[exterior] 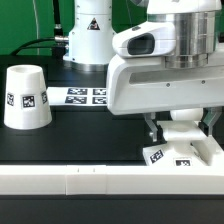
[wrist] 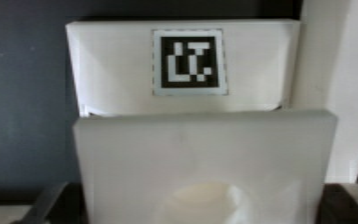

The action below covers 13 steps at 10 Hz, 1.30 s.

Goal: Assemble lamp

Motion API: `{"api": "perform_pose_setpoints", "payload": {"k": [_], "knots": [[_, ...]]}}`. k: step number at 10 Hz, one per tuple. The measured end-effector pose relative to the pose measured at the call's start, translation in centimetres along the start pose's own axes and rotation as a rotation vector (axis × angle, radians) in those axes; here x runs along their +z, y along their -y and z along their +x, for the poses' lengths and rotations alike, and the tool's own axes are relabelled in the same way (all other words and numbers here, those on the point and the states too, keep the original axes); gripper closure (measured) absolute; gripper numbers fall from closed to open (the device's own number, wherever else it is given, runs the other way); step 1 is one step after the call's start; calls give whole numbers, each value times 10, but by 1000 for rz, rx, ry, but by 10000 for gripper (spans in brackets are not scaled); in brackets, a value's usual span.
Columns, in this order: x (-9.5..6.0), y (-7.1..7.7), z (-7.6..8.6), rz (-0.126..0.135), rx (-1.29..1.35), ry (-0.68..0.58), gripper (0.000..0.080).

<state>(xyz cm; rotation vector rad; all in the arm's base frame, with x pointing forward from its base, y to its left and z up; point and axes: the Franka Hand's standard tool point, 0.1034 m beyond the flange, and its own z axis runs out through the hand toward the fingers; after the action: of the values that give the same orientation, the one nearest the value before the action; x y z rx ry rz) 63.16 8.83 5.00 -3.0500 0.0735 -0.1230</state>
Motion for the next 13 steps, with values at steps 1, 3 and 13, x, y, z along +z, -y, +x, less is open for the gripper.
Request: {"api": "perform_pose_setpoints", "payload": {"k": [1, 3, 13], "knots": [[0, -1, 1, 3, 13, -1, 265], [0, -1, 2, 4, 15, -9, 265], [-34, 14, -76, 12, 39, 1, 101]]}}
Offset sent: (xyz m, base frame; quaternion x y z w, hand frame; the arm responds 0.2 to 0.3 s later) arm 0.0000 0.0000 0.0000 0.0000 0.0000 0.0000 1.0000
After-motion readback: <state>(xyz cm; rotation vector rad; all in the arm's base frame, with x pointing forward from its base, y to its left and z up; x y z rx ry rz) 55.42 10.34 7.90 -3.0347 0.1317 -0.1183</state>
